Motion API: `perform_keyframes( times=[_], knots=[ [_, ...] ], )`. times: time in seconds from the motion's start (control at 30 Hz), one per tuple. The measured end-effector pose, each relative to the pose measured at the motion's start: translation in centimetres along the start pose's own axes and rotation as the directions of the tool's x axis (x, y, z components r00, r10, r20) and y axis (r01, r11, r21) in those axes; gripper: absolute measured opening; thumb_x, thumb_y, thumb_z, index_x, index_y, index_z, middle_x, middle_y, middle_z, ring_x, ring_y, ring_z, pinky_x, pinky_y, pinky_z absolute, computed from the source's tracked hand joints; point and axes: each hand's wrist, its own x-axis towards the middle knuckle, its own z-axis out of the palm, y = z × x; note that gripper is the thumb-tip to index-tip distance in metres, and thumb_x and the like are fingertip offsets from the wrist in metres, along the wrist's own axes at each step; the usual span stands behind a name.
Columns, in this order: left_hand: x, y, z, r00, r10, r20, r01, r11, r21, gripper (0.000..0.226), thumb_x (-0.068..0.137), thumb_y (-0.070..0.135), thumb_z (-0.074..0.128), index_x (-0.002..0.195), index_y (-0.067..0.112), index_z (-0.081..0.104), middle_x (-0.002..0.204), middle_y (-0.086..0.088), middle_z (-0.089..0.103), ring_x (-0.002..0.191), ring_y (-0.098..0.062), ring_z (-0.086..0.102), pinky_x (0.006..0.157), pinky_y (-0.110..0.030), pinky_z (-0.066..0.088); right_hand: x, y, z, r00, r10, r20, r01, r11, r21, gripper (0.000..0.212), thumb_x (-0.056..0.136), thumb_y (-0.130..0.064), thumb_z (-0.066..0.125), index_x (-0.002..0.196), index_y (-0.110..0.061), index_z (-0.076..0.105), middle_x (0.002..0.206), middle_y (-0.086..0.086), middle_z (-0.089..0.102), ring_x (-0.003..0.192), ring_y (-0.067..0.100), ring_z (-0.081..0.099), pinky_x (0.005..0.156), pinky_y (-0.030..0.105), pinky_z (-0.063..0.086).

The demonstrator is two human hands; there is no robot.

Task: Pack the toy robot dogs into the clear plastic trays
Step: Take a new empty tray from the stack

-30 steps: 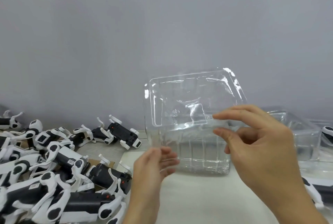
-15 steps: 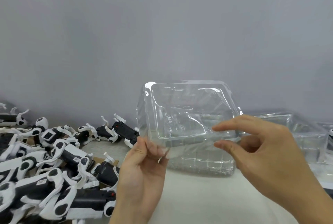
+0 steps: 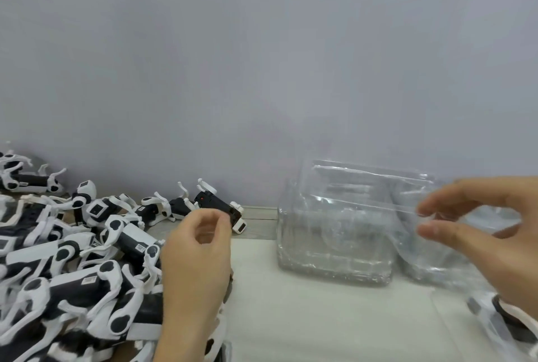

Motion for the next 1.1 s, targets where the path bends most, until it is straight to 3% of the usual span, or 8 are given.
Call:
perform_keyframes(
  times=[0.17,0.33,0.47,0.63,0.7,0.77,0.93,1.1],
  knots=[
    [0.2,-1.7,-1.6,0.992,-0.110,0.056,0.071,0.878,0.473,0.009,0.092,0.022,0.063,0.092,0.027,0.070,0.096,0.007,0.072,0.089,-0.015,0.062,0.079,-0.031,0.046,-0.7,-0.2,-1.2,1.000,0.005,0.030,-0.002,0.995,-0.099,0.065,0.055,-0.103,0.034,0.089,-0.059,0.067,0.080,-0.033,0.066,0.043,-0.005,0.058,0.033,0.020,0.043],
    [-0.3,-2.4,-1.0,0.959,-0.240,0.152,0.083,0.748,0.659,0.016,0.092,0.038,0.060,0.108,0.036,0.062,0.096,0.012,0.065,0.105,-0.021,0.060,0.093,-0.037,0.049,-1.2,-2.7,-0.3,0.962,-0.126,0.241,0.165,0.975,-0.148,0.024,0.062,-0.071,0.058,0.084,-0.062,0.060,0.076,-0.041,0.061,0.039,-0.013,0.052,0.038,0.008,0.038],
    [-0.6,-1.8,-1.0,0.971,-0.205,0.124,0.074,0.749,0.659,0.010,0.091,0.044,0.063,0.099,0.037,0.061,0.090,0.014,0.064,0.100,-0.019,0.060,0.090,-0.038,0.051,-1.1,-2.4,2.9,0.867,0.030,0.498,0.046,0.989,-0.139,0.024,0.075,-0.061,0.070,0.094,-0.061,0.055,0.094,-0.040,0.060,0.082,-0.026,0.052,0.065,0.010,0.042],
    [-0.9,-1.4,-0.8,0.984,-0.143,0.109,0.042,0.772,0.635,0.020,0.092,0.042,0.066,0.076,0.032,0.059,0.080,0.015,0.062,0.086,-0.013,0.059,0.087,-0.041,0.051,-1.2,-0.8,5.3,0.635,0.200,0.746,-0.106,0.979,-0.172,0.012,0.084,-0.043,0.074,0.089,-0.041,0.063,0.096,-0.025,0.064,0.068,-0.019,0.055,0.062,0.002,0.041],
    [-0.9,-1.4,-0.5,0.988,-0.121,0.095,0.034,0.774,0.633,0.022,0.093,0.038,0.066,0.074,0.031,0.057,0.077,0.015,0.060,0.087,-0.014,0.057,0.091,-0.039,0.044,-1.9,0.3,5.7,0.570,0.159,0.806,-0.098,0.987,-0.125,0.014,0.091,-0.030,0.070,0.088,-0.042,0.065,0.096,-0.028,0.060,0.080,-0.018,0.052,0.082,-0.001,0.039],
    [-0.9,-1.4,-0.3,0.994,-0.100,0.044,0.055,0.802,0.595,0.024,0.093,0.034,0.067,0.072,0.031,0.057,0.075,0.013,0.060,0.088,-0.016,0.053,0.088,-0.036,0.030,-2.5,0.8,5.8,0.503,0.134,0.854,-0.038,0.990,-0.133,0.022,0.090,-0.027,0.070,0.082,-0.047,0.067,0.089,-0.031,0.060,0.093,-0.015,0.050,0.115,0.026,0.030],
    [-0.3,-1.4,-0.2,1.000,0.008,-0.004,-0.006,0.916,0.402,0.030,0.090,0.016,0.072,0.066,0.031,0.062,0.062,0.008,0.064,0.072,-0.009,0.058,0.086,-0.027,0.046,-1.2,-0.4,5.9,0.688,0.203,0.696,-0.107,0.978,-0.179,0.019,0.080,-0.060,0.070,0.095,-0.052,0.061,0.097,-0.029,0.065,0.081,-0.019,0.057,0.073,0.007,0.042],
    [-0.1,-1.2,0.3,1.000,-0.015,-0.008,0.014,0.995,-0.094,0.028,0.091,0.005,0.068,0.070,0.025,0.071,0.075,0.007,0.074,0.068,-0.014,0.069,0.071,-0.026,0.054,-0.6,-0.1,7.2,0.840,0.066,0.538,-0.005,0.993,-0.115,0.014,0.089,-0.060,0.059,0.100,-0.050,0.058,0.094,-0.021,0.065,0.070,-0.015,0.056,0.065,0.010,0.041]
  ],
)
